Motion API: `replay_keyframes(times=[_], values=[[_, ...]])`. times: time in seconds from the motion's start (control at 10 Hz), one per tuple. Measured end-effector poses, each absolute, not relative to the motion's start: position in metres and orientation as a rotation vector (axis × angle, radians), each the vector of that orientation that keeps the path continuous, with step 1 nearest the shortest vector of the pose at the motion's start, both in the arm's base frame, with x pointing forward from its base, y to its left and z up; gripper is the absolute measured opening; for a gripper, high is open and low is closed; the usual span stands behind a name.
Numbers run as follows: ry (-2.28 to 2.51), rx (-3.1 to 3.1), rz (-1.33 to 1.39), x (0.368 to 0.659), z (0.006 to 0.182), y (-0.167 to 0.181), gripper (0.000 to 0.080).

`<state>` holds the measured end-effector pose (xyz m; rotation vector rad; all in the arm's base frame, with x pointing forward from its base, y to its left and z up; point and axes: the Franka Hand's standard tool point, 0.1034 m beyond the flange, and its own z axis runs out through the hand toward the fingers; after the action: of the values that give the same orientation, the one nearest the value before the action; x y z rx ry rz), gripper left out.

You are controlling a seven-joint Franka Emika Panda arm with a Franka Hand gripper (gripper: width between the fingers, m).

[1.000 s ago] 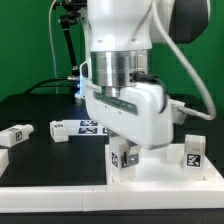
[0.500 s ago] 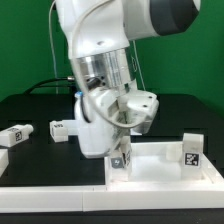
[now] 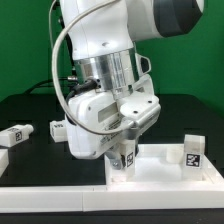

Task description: Assemble square table

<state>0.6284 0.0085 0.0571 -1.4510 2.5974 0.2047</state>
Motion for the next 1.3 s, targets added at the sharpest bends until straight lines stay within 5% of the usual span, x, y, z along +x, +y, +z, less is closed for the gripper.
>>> replay_keyframes(times=[0.1,0.2,0.3,0.4,1.1,1.2,1.3], values=[[2.594,-1.456,0.205,0.628,0.057,0.009,0.051],[2.447,-1.674,0.169,0.625,0.057,0.013,0.051],[2.26,-1.909,0.133,0.624,0.062,0.015,0.0619],[2.181,-1.99,0.101,0.623,0.064,0.016,0.064],[1.341,-2.681,-0.022,0.629,0.066,0.008,0.0649],[1.404,-2.649,-0.018,0.629,0.066,0.007,0.0521],[1.4,-2.652,-0.019,0.629,0.066,0.007,0.0521]])
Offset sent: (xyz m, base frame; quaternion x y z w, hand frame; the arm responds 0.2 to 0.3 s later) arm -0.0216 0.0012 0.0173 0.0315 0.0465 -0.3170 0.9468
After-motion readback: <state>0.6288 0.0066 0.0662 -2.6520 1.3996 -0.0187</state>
